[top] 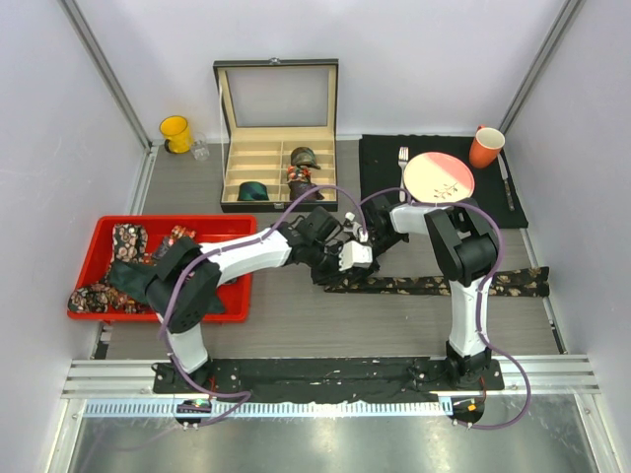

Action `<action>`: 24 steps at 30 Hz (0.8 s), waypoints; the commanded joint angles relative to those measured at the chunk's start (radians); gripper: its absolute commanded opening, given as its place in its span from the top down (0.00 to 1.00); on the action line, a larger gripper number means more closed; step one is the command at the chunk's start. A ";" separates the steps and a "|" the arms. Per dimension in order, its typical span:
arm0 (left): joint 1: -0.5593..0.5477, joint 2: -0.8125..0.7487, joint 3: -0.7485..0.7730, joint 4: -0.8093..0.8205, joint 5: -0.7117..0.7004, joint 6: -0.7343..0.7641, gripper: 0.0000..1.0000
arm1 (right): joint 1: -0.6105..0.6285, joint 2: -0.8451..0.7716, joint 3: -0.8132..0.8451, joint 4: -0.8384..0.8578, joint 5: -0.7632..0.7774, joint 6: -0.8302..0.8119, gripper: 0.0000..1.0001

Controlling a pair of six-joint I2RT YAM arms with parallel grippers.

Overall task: Roll the ties
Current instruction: Roll the tie at the center of the board.

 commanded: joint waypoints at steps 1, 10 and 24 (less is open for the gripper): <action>-0.016 0.040 0.037 0.040 -0.029 -0.025 0.70 | 0.005 0.031 0.003 0.032 0.114 -0.019 0.99; -0.033 0.104 0.037 -0.049 -0.143 0.032 0.74 | -0.005 0.009 0.020 0.012 0.041 -0.013 0.99; -0.035 0.078 -0.014 -0.047 -0.146 0.053 0.76 | -0.056 -0.128 -0.008 -0.034 -0.126 0.022 0.60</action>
